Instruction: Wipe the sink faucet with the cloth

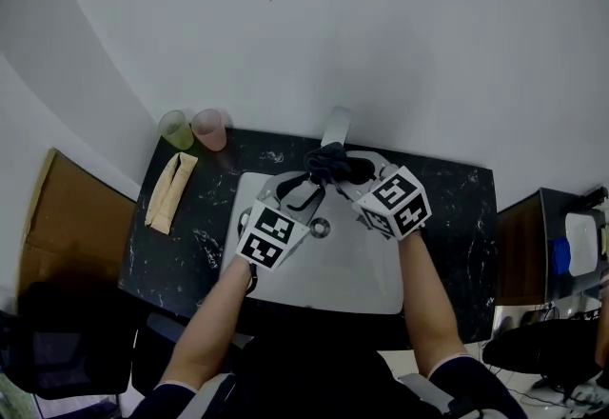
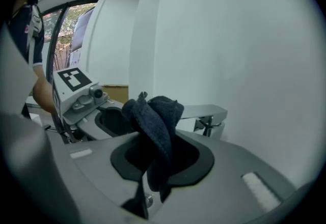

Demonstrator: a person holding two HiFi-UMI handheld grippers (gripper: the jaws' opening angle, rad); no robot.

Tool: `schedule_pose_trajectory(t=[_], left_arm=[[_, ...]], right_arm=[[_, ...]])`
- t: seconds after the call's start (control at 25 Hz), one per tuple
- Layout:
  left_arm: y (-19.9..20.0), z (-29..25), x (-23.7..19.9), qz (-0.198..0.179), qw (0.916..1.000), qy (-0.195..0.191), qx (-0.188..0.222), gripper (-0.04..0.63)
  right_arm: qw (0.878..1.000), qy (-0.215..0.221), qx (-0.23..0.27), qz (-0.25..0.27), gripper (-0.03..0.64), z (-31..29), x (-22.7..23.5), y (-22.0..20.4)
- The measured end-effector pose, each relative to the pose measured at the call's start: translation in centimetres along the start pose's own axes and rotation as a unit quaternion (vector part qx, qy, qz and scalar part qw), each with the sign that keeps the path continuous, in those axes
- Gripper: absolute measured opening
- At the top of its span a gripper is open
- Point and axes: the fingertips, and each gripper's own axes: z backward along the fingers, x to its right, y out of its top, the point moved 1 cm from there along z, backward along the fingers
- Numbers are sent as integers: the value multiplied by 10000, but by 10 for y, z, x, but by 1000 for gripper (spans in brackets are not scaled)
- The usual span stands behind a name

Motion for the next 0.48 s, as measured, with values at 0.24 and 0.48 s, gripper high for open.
schedule_pose_trajectory(t=[0.24,0.48], left_arm=[[-1,0,6,-16,10000,-77,40,152],[2,2,18,-23,9991,-375,193,152]], right_arm=[[9992,391,-37,-78,74,8,-26,-3],[9952,481,435,-737,74,34,-30,-1]])
